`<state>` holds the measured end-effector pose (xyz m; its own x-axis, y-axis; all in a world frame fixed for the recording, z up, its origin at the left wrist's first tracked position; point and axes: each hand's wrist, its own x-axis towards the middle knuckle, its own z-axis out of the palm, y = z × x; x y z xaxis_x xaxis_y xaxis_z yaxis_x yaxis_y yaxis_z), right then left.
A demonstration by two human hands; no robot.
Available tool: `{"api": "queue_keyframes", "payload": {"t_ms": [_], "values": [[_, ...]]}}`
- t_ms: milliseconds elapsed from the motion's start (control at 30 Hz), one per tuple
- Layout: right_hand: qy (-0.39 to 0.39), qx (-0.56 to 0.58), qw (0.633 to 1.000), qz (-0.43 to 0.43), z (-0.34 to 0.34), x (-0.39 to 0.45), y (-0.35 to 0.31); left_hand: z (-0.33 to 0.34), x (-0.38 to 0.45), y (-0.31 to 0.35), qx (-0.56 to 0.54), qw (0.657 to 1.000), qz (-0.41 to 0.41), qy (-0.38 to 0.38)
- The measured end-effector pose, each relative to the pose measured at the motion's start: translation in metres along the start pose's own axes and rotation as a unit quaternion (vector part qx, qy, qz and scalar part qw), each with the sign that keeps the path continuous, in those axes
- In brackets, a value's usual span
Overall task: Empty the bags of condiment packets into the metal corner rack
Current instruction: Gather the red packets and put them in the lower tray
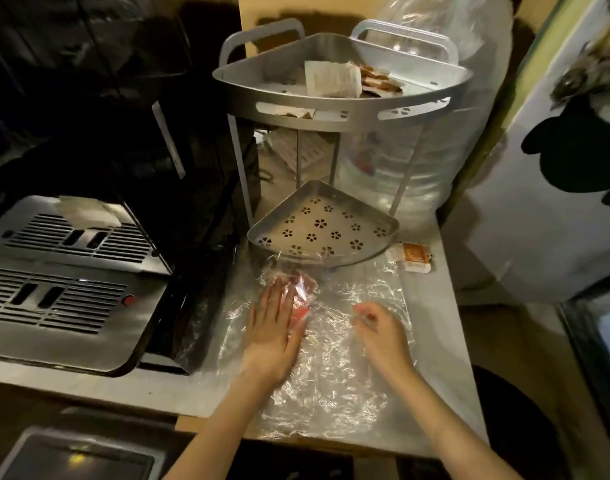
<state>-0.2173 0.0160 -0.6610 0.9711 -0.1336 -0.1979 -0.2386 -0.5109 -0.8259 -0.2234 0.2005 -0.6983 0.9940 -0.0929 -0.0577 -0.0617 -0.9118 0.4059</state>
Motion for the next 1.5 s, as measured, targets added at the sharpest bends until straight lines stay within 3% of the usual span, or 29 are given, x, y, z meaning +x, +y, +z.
{"api": "queue_keyframes", "payload": {"t_ms": [67,167,300,400,500,600,867,1000,1133,1333,1433,1500], "values": [[0.086,-0.128,0.988,-0.009,-0.013,0.003,0.006,0.001,-0.001,-0.003,0.007,1.0,-0.001,0.005],[0.111,-0.207,0.969,0.073,-0.032,0.01,0.015,0.003,0.0,-0.002,0.002,1.0,0.002,0.009],[0.058,-0.038,0.983,0.168,-0.048,0.017,0.02,0.002,-0.001,-0.002,-0.009,1.0,0.007,0.019],[-0.005,0.095,0.969,0.227,-0.062,0.022,0.014,0.003,0.0,-0.002,-0.006,1.0,0.006,0.021],[-0.083,0.105,0.959,0.249,-0.07,0.024,0.005,0.003,0.001,-0.003,-0.007,1.0,0.002,0.017],[-0.133,0.072,0.964,0.22,-0.07,0.024,-0.006,0.003,0.0,-0.004,-0.009,1.0,0.007,0.017],[-0.15,0.176,0.969,0.086,-0.102,0.021,-0.058,-0.005,0.005,-0.007,-0.137,0.991,-0.009,0.005],[-0.131,0.217,0.967,0.039,-0.117,0.021,-0.085,-0.012,0.011,-0.002,-0.099,0.991,-0.05,-0.072],[-0.153,0.2,0.968,-0.018,-0.124,0.017,-0.104,-0.015,0.014,0.002,-0.056,0.992,-0.047,-0.1],[-0.168,0.183,0.966,-0.075,-0.129,0.011,-0.123,-0.025,0.021,0.017,-0.009,0.996,-0.072,-0.057],[-0.189,0.207,0.954,-0.102,-0.13,0.006,-0.13,-0.035,0.02,0.031,-0.071,0.994,-0.078,0.034],[-0.2,0.242,0.943,-0.114,-0.131,0.003,-0.129,-0.048,0.017,0.045,-0.283,0.954,-0.097,0.015]]}}
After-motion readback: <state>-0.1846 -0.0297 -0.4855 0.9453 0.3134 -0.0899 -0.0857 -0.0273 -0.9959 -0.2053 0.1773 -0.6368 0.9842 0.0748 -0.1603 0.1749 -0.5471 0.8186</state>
